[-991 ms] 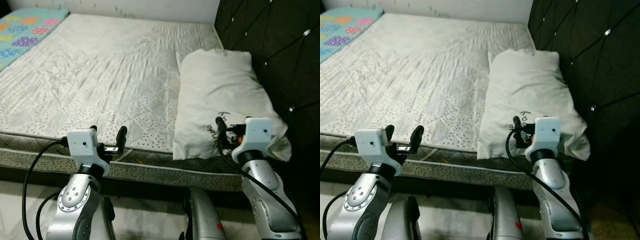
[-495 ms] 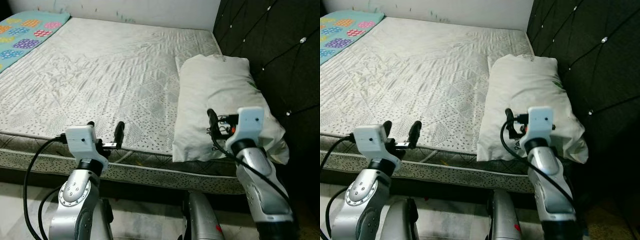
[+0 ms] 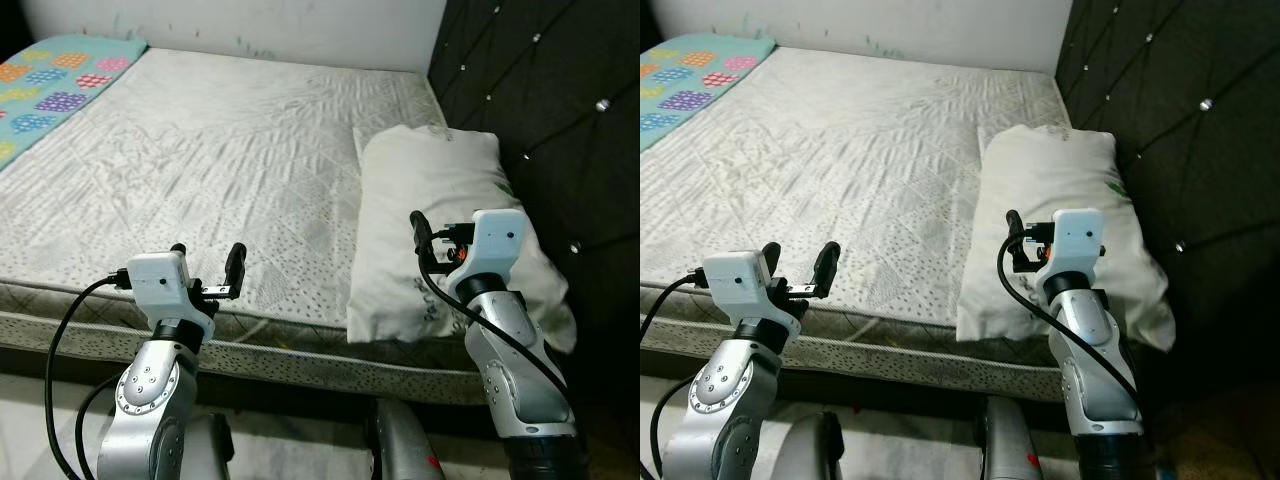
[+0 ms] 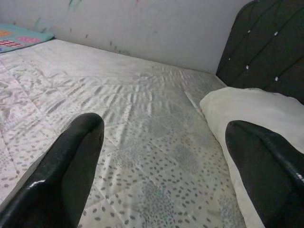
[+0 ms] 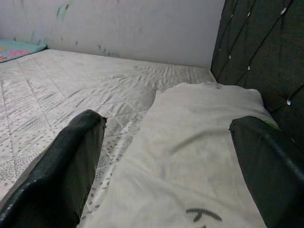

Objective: Clean up the room

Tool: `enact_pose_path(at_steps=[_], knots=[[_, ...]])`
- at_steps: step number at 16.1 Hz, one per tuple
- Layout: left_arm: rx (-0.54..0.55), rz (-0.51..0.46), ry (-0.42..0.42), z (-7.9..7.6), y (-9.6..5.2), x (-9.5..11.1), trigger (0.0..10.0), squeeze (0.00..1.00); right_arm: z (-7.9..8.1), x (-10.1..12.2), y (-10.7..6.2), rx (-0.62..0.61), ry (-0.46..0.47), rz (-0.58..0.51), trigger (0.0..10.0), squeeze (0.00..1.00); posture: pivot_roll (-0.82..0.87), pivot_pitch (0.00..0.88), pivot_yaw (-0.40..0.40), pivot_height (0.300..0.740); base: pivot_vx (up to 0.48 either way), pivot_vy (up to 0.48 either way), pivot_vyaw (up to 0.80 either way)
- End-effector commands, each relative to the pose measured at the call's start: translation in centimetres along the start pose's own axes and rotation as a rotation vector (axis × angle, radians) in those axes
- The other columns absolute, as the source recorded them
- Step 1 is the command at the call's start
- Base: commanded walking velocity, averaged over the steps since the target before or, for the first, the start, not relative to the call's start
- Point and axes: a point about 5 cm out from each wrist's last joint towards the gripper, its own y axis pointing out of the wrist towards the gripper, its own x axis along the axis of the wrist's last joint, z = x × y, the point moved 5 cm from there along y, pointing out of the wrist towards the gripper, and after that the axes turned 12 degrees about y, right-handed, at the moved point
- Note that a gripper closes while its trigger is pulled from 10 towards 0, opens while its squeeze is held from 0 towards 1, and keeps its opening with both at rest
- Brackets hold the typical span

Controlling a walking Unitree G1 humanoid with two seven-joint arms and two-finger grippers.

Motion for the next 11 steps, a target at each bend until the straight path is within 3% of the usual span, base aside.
enact_pose_path(at_steps=[1,11], knots=[[-0.013,-0.015,-0.001,-0.4,0.3,0.6,10.0,0.00,-0.7,0.1,0.0,-0.024,0.010,-0.008,10.0,0.00,-0.01,0.000,-0.026,0.637,0.000,0.000,0.00],[-0.012,-0.058,0.017,0.0,2.5,1.8,10.0,0.00,-0.7,0.6,1.5,-0.037,0.002,-0.041,10.0,0.00,-0.02,0.000,-0.024,0.740,0.000,0.000,0.00]])
